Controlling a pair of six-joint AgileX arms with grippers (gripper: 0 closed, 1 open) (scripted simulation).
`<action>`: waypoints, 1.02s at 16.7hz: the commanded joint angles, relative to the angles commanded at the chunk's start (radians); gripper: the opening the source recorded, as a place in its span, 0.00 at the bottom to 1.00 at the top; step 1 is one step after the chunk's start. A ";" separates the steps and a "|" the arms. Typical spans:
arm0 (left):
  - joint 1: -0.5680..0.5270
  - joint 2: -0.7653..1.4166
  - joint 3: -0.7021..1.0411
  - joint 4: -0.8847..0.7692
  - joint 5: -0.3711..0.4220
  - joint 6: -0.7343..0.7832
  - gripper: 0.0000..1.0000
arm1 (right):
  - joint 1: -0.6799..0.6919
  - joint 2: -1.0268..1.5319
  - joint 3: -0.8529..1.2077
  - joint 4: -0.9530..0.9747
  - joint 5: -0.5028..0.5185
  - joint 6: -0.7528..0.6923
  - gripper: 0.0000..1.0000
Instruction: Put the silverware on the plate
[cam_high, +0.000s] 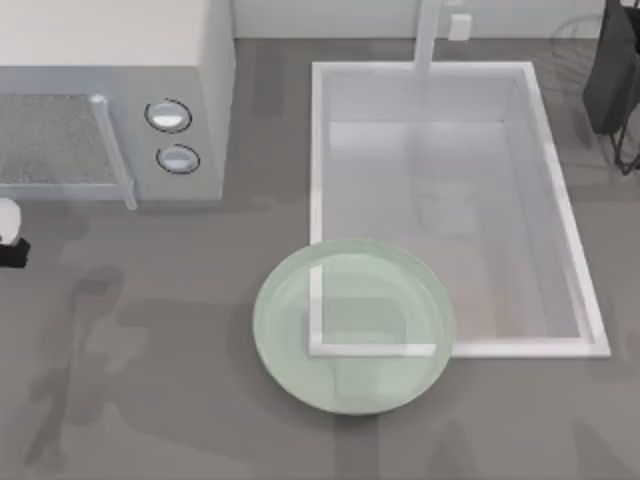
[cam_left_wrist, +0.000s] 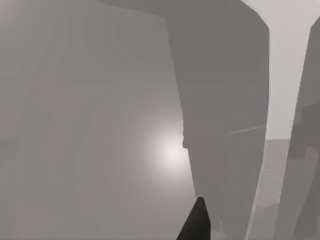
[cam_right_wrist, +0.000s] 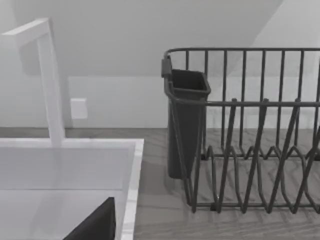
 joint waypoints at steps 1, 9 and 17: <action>-0.011 0.004 0.002 -0.005 -0.002 -0.019 0.00 | 0.000 0.000 0.000 0.000 0.000 0.000 1.00; -0.279 0.121 0.050 -0.113 -0.044 -0.549 0.00 | 0.000 0.000 0.000 0.000 0.000 0.000 1.00; -0.629 0.370 0.173 -0.263 -0.047 -1.478 0.00 | 0.000 0.000 0.000 0.000 0.000 0.000 1.00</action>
